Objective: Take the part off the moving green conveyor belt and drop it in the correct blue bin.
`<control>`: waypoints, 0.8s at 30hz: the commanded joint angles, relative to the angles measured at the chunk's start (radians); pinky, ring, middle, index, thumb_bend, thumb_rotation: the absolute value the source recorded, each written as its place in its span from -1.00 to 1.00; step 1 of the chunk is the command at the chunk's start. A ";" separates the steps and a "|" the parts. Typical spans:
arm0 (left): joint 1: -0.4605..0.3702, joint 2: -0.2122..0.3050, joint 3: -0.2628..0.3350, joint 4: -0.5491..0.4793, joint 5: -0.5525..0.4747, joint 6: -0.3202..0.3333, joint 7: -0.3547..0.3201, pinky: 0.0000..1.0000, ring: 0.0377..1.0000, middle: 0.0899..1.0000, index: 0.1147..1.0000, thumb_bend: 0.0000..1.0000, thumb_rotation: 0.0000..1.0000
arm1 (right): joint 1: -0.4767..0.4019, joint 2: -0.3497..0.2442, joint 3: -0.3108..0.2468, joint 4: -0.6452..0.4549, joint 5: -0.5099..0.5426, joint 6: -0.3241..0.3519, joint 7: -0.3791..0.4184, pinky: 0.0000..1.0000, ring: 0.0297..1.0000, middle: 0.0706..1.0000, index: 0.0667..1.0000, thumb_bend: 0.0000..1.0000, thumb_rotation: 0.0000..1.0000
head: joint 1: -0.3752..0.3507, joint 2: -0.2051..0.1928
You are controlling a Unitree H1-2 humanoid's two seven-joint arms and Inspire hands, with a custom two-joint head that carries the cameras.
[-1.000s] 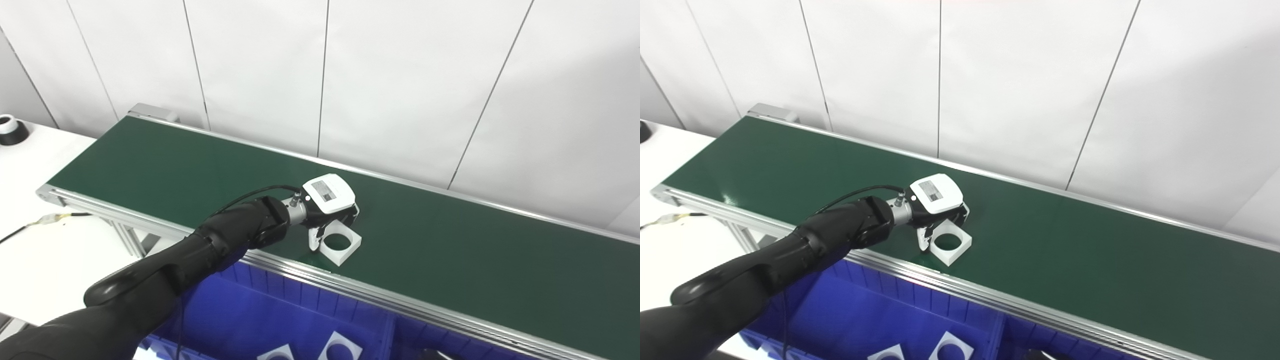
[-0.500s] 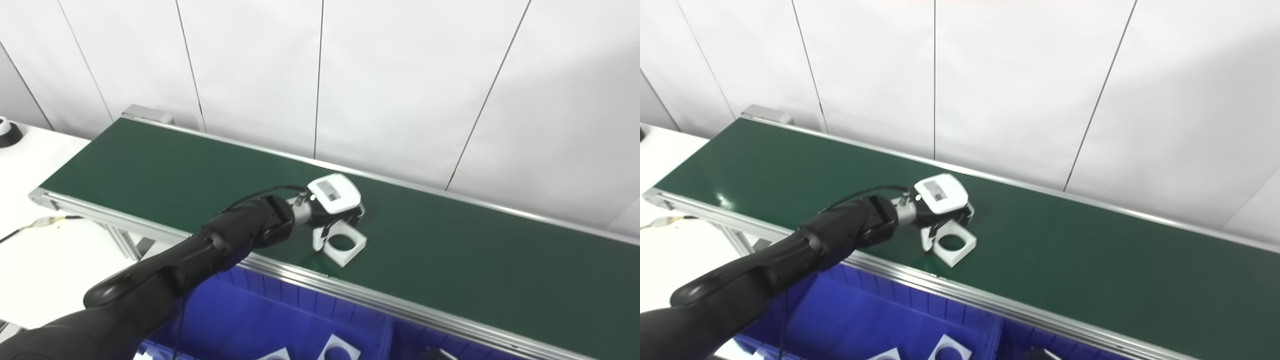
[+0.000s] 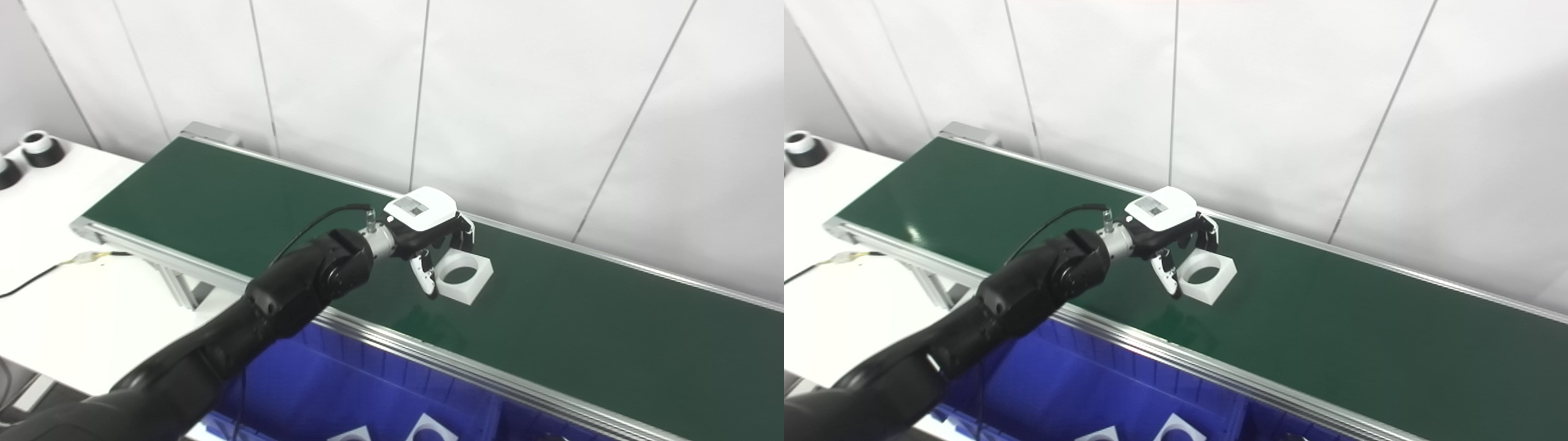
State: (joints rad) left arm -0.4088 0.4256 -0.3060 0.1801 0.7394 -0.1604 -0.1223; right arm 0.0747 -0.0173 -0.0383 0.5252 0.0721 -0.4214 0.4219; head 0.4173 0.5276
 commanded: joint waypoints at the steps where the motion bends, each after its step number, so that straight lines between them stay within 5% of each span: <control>1: 0.015 0.003 0.054 -0.086 -0.050 0.001 0.042 -0.16 -0.19 -0.10 -0.04 0.00 -1.00 | -0.015 0.011 -0.004 -0.021 0.005 -0.049 0.018 0.39 0.48 0.50 0.46 0.76 -0.44 | -0.003 0.024; 8: 0.155 -0.019 0.149 -0.305 -0.128 0.060 0.012 -0.11 -0.18 -0.11 -0.04 0.00 -1.00 | -0.013 0.007 -0.008 -0.061 0.013 -0.048 0.016 0.45 0.50 0.53 0.50 0.75 -0.40 | 0.018 0.126; 13: 0.253 -0.047 0.201 -0.474 -0.175 0.162 -0.036 -0.09 -0.17 -0.11 -0.05 0.00 -1.00 | -0.025 -0.007 -0.007 -0.094 0.020 -0.049 0.012 0.42 0.48 0.53 0.50 0.73 -0.43 | 0.059 0.251; 17: 0.309 -0.070 0.219 -0.560 -0.179 0.221 -0.061 -0.09 -0.17 -0.10 -0.06 0.00 -1.00 | -0.036 -0.015 -0.001 -0.123 0.026 -0.048 0.001 0.38 0.45 0.51 0.47 0.77 -0.42 | 0.098 0.311; 24: 0.377 -0.094 0.238 -0.638 -0.175 0.267 -0.080 -0.07 -0.17 -0.11 -0.06 0.01 -1.00 | -0.037 -0.029 0.019 -0.160 0.037 -0.048 -0.016 0.33 0.44 0.49 0.44 0.76 -0.47 | 0.098 0.352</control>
State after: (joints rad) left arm -0.0267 0.3295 -0.0854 -0.4151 0.5751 0.0964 -0.2114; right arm 0.0477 -0.0434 -0.0238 0.3997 0.0931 -0.4225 0.4082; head 0.5169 0.8789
